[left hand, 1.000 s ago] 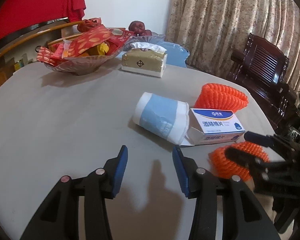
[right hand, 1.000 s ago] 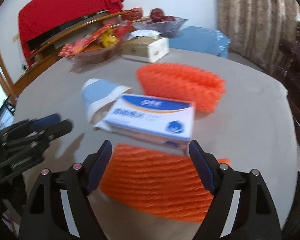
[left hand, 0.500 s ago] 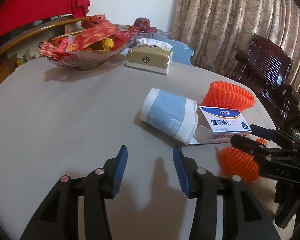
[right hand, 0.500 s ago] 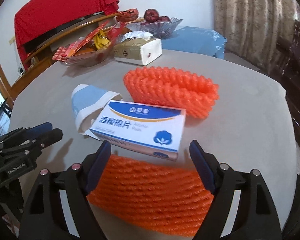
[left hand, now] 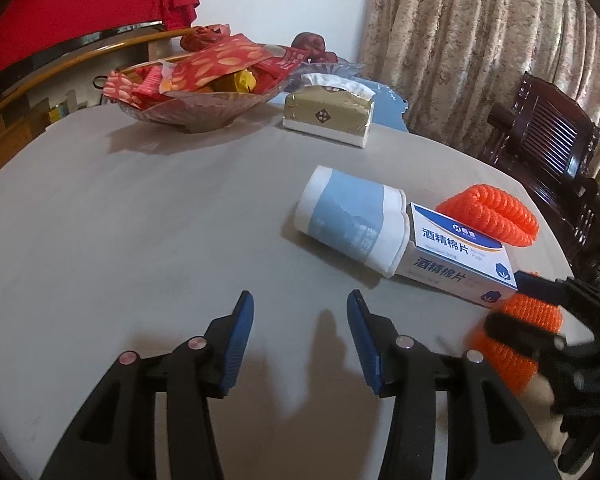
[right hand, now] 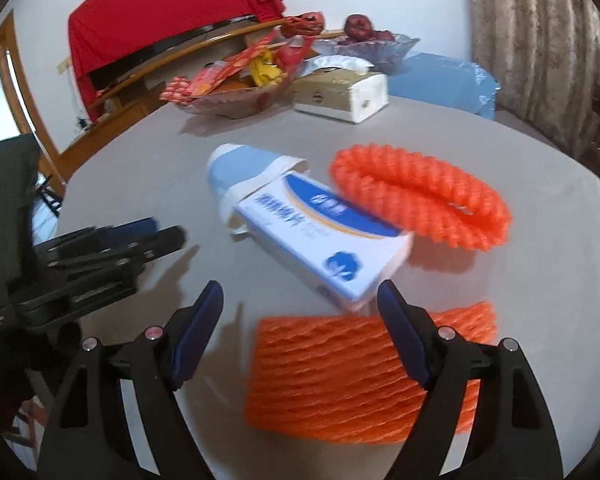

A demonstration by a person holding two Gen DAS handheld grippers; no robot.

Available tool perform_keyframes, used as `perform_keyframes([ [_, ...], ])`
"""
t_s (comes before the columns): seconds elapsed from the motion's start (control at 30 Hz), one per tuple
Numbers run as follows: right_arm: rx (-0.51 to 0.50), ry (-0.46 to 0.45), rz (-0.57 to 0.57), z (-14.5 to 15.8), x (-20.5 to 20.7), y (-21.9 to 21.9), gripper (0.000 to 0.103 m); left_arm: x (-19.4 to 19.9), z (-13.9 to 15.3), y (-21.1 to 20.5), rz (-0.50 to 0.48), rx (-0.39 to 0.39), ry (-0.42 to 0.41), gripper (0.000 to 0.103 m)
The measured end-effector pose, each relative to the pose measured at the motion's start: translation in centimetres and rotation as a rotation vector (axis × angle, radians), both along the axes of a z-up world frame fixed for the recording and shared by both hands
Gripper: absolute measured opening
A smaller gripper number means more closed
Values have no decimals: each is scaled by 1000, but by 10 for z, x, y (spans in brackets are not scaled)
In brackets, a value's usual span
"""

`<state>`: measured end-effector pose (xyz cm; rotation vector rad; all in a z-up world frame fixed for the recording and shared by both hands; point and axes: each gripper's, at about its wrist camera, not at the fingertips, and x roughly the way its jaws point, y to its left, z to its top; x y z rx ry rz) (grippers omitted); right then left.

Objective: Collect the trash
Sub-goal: 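Close the right gripper on the alcohol pads box and lift it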

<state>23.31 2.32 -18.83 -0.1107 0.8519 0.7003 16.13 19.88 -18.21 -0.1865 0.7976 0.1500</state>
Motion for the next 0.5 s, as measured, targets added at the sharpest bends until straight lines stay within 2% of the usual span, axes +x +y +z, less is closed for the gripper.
perform_keyframes([
  [0.13,-16,21,-14,-4,20,-4,77,1,0,1,-5,-1,3,49],
  [0.23,-26,25,4,-7,29,0,84,2,0,-1,-6,-2,3,49],
  [0.37,-35,29,15,-11,38,5,86,3,-1,-3,-9,1,6,49],
  [0.43,-19,44,26,-12,40,5,77,3,-1,-4,-11,3,6,49],
  [0.5,-16,42,47,-11,36,6,74,3,-1,-4,-10,3,8,49],
])
